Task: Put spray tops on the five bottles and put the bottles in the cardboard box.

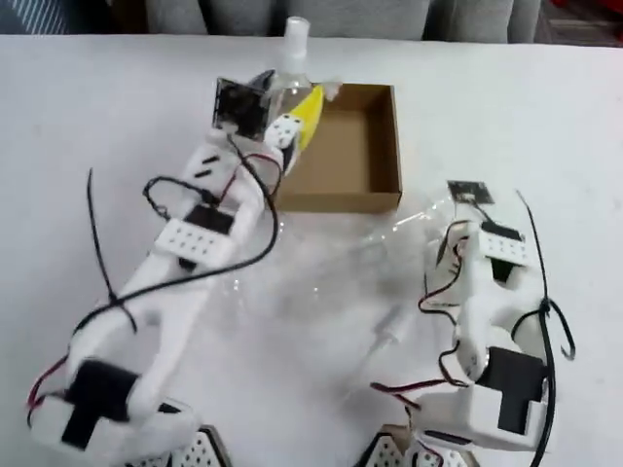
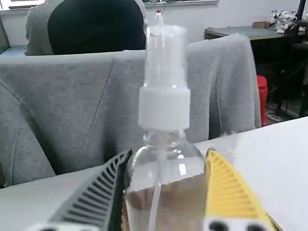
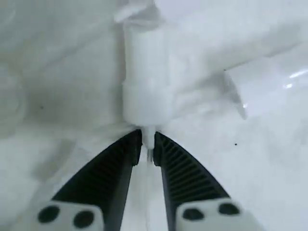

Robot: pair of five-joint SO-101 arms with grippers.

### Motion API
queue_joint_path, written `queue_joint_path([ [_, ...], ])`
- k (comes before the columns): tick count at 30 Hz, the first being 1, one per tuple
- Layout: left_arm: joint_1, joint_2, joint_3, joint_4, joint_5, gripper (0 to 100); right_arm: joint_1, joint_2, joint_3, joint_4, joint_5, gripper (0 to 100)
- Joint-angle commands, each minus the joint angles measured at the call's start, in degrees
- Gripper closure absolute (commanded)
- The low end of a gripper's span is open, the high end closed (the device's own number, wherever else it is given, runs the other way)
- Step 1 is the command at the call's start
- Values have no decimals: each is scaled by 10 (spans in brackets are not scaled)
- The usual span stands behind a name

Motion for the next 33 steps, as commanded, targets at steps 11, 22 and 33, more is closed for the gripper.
queue_joint_path([
  [11,-45,295,-315,-34,-1,980,-15,-20,11,-22,40,982],
  [22,-38,476,-505,-35,-1,980,-24,-20,16,-23,43,982],
  [33,-45,671,-681,-97,-1,980,-23,-20,17,-26,43,981],
])
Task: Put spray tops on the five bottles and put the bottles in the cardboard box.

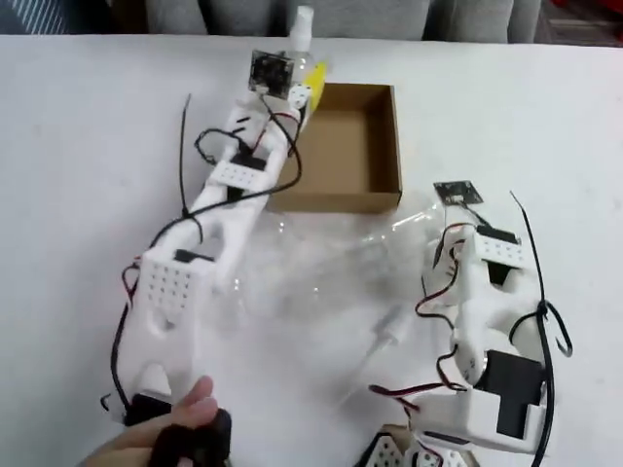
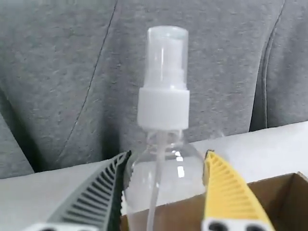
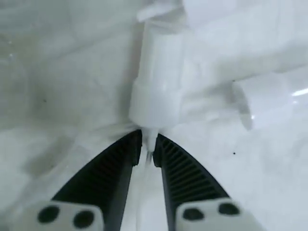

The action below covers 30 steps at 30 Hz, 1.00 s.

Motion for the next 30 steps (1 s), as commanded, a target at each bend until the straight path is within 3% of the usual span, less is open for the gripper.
queue_joint_path([
  [1,-5,66,-106,-86,-1,980,-15,-15,7,-11,4,981],
  [7,-13,131,-171,-76,-1,980,-15,-15,7,-11,4,981],
  [22,-18,135,-172,-75,-4,973,-15,-15,7,-19,4,981],
  [27,-18,134,-171,-28,-1,836,-15,-15,7,-21,4,981],
  [30,-18,134,-172,-8,-1,804,-15,-15,7,-28,4,981],
])
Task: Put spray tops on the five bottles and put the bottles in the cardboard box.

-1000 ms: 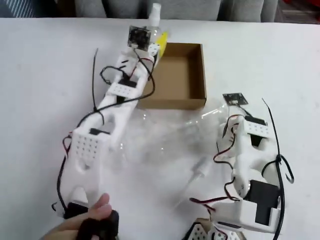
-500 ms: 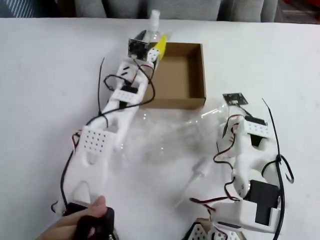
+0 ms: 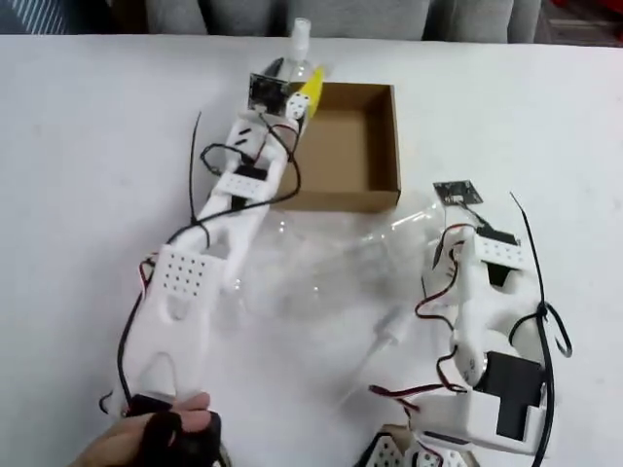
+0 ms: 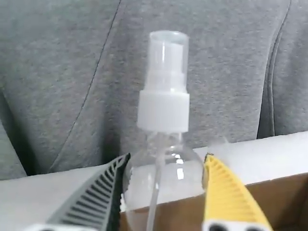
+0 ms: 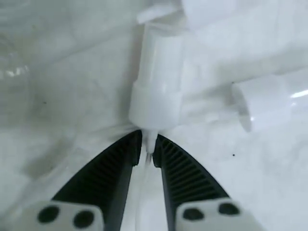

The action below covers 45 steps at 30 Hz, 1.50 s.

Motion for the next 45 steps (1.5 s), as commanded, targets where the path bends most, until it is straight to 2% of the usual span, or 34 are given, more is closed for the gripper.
queue_joint_path([
  [1,-10,-15,-32,33,-1,804,-15,-12,1,-14,4,981],
  [10,-12,-19,-33,59,-1,791,-15,-12,1,-15,4,981],
  [18,-17,-20,-36,95,-1,636,-15,-12,0,-22,4,981],
  [41,-22,-58,-30,98,0,635,-15,-12,0,-22,4,981],
  [45,-22,-94,8,98,14,635,-15,-12,-1,-22,4,981],
])
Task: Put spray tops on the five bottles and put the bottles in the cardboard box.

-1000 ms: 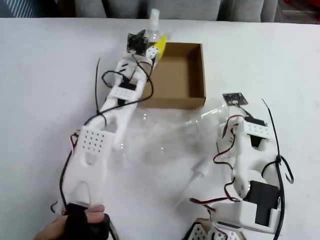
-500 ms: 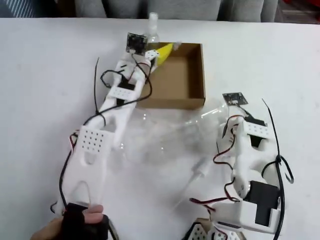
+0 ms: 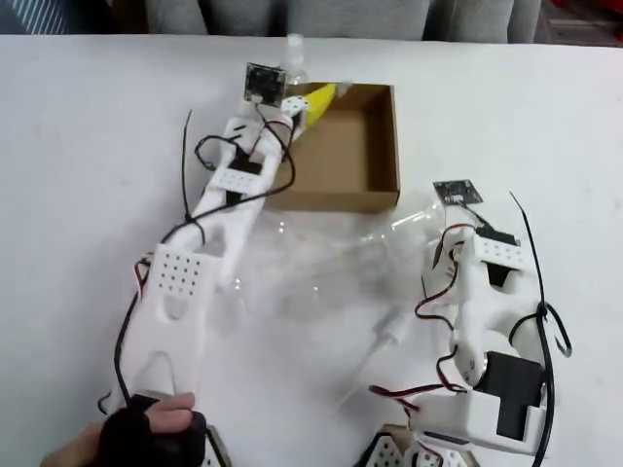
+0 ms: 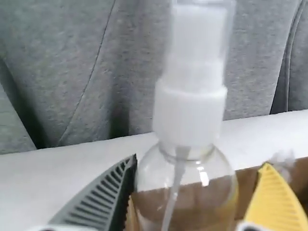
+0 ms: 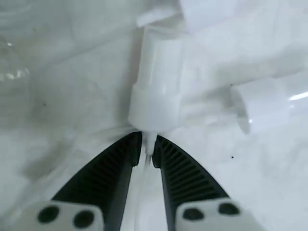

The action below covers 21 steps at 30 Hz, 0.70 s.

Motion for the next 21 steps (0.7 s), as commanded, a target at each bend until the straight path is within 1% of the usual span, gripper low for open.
queue_joint_path([
  [1,-8,-95,40,6,18,635,-15,-12,-2,-16,3,981],
  [12,1,-350,353,4,15,631,-15,-12,-3,-23,3,981],
  [21,18,-598,618,8,18,634,-14,-12,-3,-23,2,981],
])
